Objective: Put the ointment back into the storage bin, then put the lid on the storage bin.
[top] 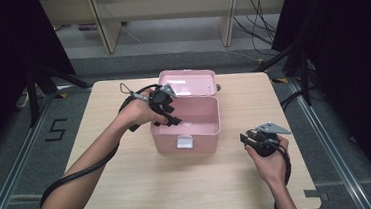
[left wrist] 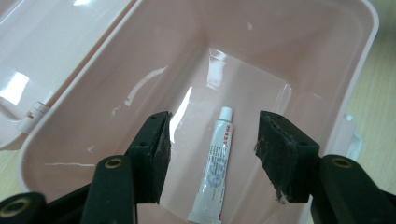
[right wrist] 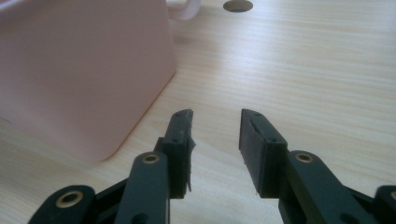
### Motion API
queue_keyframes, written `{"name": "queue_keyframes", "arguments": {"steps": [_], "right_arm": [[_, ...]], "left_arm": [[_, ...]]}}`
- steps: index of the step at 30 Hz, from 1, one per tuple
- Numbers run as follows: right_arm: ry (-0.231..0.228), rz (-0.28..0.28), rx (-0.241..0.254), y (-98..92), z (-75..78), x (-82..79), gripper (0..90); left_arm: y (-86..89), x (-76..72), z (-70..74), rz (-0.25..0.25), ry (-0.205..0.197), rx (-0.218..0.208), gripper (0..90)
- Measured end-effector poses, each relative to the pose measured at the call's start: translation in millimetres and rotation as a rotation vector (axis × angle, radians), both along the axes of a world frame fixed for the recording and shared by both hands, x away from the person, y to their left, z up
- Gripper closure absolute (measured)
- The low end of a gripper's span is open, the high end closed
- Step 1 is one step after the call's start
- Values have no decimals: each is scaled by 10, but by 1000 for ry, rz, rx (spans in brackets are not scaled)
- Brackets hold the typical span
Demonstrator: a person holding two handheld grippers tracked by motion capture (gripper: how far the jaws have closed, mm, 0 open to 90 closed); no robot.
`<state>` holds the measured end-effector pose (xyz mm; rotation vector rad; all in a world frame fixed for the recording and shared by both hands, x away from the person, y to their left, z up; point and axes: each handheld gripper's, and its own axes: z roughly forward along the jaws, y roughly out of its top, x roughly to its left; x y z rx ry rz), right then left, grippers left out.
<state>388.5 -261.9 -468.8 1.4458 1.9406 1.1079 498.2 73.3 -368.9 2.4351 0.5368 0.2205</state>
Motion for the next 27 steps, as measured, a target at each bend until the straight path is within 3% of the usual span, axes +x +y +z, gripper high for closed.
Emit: {"name": "queue_keyframes", "arguments": {"steps": [1, 2, 3, 6, 7, 8, 12, 15, 16, 17, 19, 20, 21, 22, 24, 25, 27], "right_arm": [[4, -10, 29, 19, 11, -6, 651], [-8, -2, -13, -9, 27, 2, 651], [1, -17, 26, 22, 29, -5, 650], [4, -16, 34, 21, 44, -6, 650], [14, -20, 29, 17, 59, -16, 650], [-18, -5, -5, -9, 53, 3, 650], [-28, 17, 0, -14, 56, 28, 649], [12, -23, 46, 21, 90, 15, 647], [-29, -3, -8, -25, 106, 45, 648], [-12, -7, 23, -8, 117, 48, 647], [-10, -26, 41, -6, 155, 83, 648], [-11, -11, 11, -38, 185, 109, 648], [-2, -23, 44, -15, 203, 113, 648], [-12, -11, 16, -41, 228, 146, 648], [-23, -9, 26, -47, 280, 206, 648], [-21, -7, 23, -55, 302, 231, 648], [-4, -34, 46, -41, 380, 280, 649]], "left_arm": [[1, 0, 6, 6, 0, -2, 442], [8, 7, 17, 3, -4, 4, 442], [7, 5, 20, 10, -2, -2, 442], [20, 12, 36, 23, -8, -5, 434], [20, 6, 33, 35, -5, -18, 432], [24, 5, 34, 37, -5, -17, 432], [50, 3, 42, 47, -7, -16, 432], [75, 21, 62, 56, -14, -16, 432], [71, 17, 56, 75, -9, -37, 431], [90, 33, 69, 68, -14, -24, 429], [115, 54, 72, 89, -9, -35, 426], [121, 59, 68, 98, -4, -44, 426], [136, 69, 70, 108, -1, -46, 426], [147, 84, 61, 135, -1, -74, 426], [181, 113, 67, 166, 5, -85, 424], [189, 129, 54, 201, 9, -120, 425], [219, 154, 45, 236, 13, -128, 428]]}}
